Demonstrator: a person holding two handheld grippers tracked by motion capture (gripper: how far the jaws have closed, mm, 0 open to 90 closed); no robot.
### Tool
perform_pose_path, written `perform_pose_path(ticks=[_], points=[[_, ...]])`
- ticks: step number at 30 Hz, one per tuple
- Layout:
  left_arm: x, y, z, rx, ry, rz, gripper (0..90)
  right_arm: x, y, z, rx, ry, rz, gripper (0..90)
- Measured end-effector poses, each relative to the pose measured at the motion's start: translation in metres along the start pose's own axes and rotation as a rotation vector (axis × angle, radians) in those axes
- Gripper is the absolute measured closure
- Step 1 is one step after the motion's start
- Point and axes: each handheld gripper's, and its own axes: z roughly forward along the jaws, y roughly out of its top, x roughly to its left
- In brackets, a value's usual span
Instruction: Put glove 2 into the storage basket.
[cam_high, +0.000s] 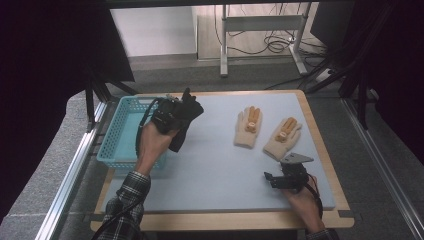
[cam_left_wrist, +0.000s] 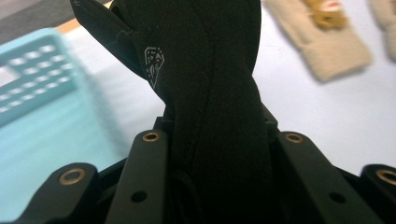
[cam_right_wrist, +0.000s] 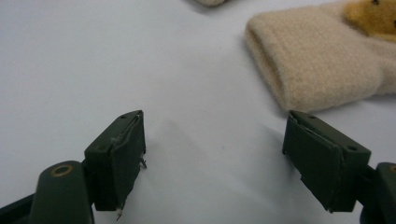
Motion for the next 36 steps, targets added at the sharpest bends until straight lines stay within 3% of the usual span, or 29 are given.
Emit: perform_pose_path(ticks=[1,4,6,7,10,11,14,19,26,36], points=[[0.000,0.000,0.000,0.000,0.000,0.000,67.8,0.000,0.000,0.000,0.000,0.000,0.000,20.6],[0.022,-0.005,-0.005,0.006,0.044,-0.043,67.8,0.000,0.000,0.000,0.000,0.000,0.000,20.6],[0.027,-0.007,-0.007,0.006,0.054,-0.061,67.7,0.000,0.000,0.000,0.000,0.000,-0.001,20.6],[0.038,-0.010,-0.009,0.008,0.074,-0.084,67.7,0.000,0.000,0.000,-0.001,0.000,-0.001,20.6],[0.055,-0.016,-0.011,0.017,0.106,-0.114,67.5,0.000,0.000,0.000,0.000,0.000,0.000,20.6],[0.055,-0.016,-0.011,0.017,0.106,-0.114,67.4,0.000,0.000,0.000,0.000,0.000,0.000,20.6],[0.076,-0.026,-0.013,0.034,0.140,-0.153,67.1,0.000,0.000,0.000,-0.001,0.000,-0.001,20.6],[0.094,-0.038,-0.012,0.060,0.165,-0.187,66.6,0.000,0.000,0.000,0.000,0.000,0.000,20.6],[0.124,-0.061,0.006,0.144,0.200,-0.231,65.8,0.000,0.000,0.000,-0.001,0.000,-0.002,20.6],[0.148,-0.080,0.038,0.260,0.218,-0.250,64.3,0.000,0.000,0.000,-0.002,0.001,-0.001,20.6]])
